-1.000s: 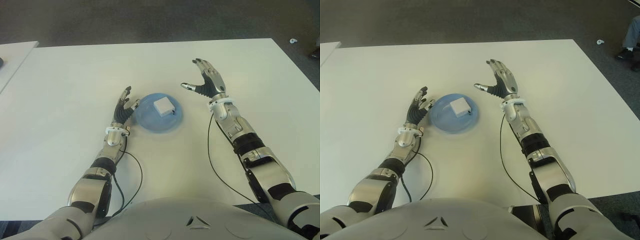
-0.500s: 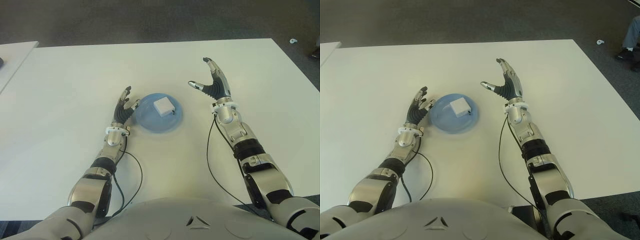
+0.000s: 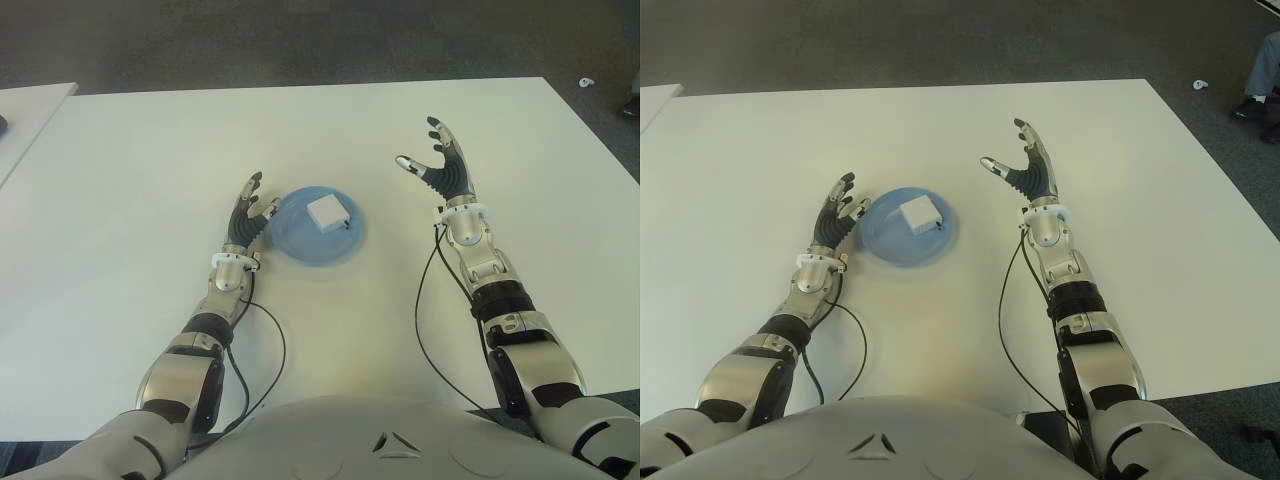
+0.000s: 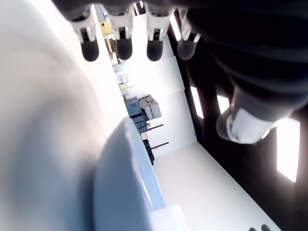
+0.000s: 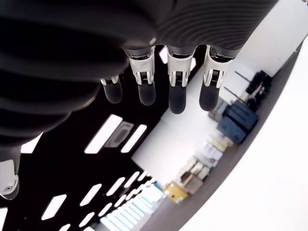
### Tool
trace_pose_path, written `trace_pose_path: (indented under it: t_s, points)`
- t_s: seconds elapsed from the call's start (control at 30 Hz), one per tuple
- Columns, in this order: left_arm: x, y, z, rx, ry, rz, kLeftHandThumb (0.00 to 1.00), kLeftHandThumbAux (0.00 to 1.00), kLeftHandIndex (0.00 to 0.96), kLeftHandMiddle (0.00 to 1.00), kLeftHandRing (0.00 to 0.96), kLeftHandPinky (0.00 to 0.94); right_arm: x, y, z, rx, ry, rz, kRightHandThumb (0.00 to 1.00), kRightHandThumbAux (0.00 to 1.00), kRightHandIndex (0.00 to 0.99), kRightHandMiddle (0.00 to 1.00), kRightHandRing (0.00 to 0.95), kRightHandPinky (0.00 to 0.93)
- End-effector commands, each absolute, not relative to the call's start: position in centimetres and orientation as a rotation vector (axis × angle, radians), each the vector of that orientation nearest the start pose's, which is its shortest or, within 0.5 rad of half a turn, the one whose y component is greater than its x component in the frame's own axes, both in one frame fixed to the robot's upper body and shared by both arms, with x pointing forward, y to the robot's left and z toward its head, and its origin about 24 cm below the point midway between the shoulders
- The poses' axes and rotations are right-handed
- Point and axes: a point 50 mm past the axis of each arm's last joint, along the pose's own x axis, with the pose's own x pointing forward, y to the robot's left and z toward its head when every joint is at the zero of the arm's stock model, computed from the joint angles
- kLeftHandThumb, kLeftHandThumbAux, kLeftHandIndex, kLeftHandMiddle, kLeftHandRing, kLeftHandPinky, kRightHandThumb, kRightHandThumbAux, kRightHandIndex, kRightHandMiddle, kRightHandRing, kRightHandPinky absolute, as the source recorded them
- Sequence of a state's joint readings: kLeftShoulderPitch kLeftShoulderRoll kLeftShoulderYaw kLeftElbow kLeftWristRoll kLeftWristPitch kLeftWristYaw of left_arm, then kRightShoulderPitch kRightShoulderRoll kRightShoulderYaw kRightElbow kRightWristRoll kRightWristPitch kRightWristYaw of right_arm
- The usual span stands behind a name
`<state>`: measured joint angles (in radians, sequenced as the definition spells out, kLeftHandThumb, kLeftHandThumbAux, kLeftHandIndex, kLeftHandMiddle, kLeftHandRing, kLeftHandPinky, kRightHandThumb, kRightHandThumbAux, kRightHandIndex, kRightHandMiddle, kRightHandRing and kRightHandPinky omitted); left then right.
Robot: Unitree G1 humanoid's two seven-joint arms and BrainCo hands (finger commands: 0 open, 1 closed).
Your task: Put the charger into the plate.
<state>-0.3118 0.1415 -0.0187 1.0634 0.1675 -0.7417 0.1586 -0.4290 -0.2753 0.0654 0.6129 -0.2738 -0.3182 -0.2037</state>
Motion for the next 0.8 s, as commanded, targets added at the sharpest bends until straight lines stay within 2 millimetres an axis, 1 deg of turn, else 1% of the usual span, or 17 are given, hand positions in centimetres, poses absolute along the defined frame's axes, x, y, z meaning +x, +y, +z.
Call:
trace_pose_path:
  t_s: [0.03, 0.07, 0.2, 0.33, 0.4, 0.47, 0.57, 0.67, 0.8]
  points:
    - [22.1, 16.5, -8.6, 0.268, 0.259, -0.038, 0.000, 0.559, 0.049, 0.072, 0.016, 0.000, 31.4, -18.4, 2.1, -0.318, -0.018, -0.039, 0.301, 0.548, 0.009, 0.062, 0.061, 0.085]
    - [22.0, 16.5, -8.6, 0.272, 0.262, -0.042, 0.000, 0.559, 0.047, 0.071, 0.016, 0.000, 31.2, -18.3, 1.5, -0.277, 0.000, -0.043, 0.296, 0.562, 0.014, 0.056, 0.051, 0.074]
    - [22.0, 16.5, -8.7, 0.276, 0.271, -0.046, 0.000, 0.559, 0.043, 0.067, 0.015, 0.000, 30.7, -18.1, 0.2, -0.176, 0.039, -0.069, 0.281, 0.591, 0.023, 0.048, 0.037, 0.060]
    - [23.0, 16.6, -8.0, 0.250, 0.240, -0.035, 0.000, 0.570, 0.045, 0.078, 0.027, 0.008, 29.7, -17.4, -1.5, -0.074, 0.083, -0.119, 0.243, 0.644, 0.036, 0.041, 0.028, 0.047]
    - [23.2, 16.5, -7.7, 0.228, 0.219, -0.028, 0.000, 0.577, 0.048, 0.085, 0.036, 0.020, 29.1, -16.9, -2.2, -0.045, 0.104, -0.143, 0.229, 0.664, 0.039, 0.039, 0.025, 0.042]
    - [23.2, 16.5, -7.6, 0.214, 0.208, -0.024, 0.000, 0.586, 0.048, 0.093, 0.051, 0.044, 28.8, -16.6, -2.6, -0.032, 0.114, -0.156, 0.214, 0.693, 0.041, 0.036, 0.019, 0.035]
    - [23.3, 16.2, -7.5, 0.194, 0.196, -0.027, 0.000, 0.589, 0.045, 0.094, 0.058, 0.050, 28.5, -16.2, -2.9, -0.019, 0.116, -0.168, 0.204, 0.709, 0.042, 0.033, 0.015, 0.029]
    - [23.5, 15.9, -7.3, 0.180, 0.183, -0.033, 0.000, 0.581, 0.030, 0.078, 0.051, 0.035, 27.9, -15.1, -3.3, -0.004, 0.116, -0.175, 0.181, 0.710, 0.041, 0.028, 0.009, 0.025]
    - [23.7, 15.9, -7.2, 0.179, 0.182, -0.038, 0.000, 0.570, 0.009, 0.058, 0.035, 0.013, 27.4, -14.7, -3.7, 0.006, 0.131, -0.173, 0.163, 0.701, 0.038, 0.021, 0.003, 0.016]
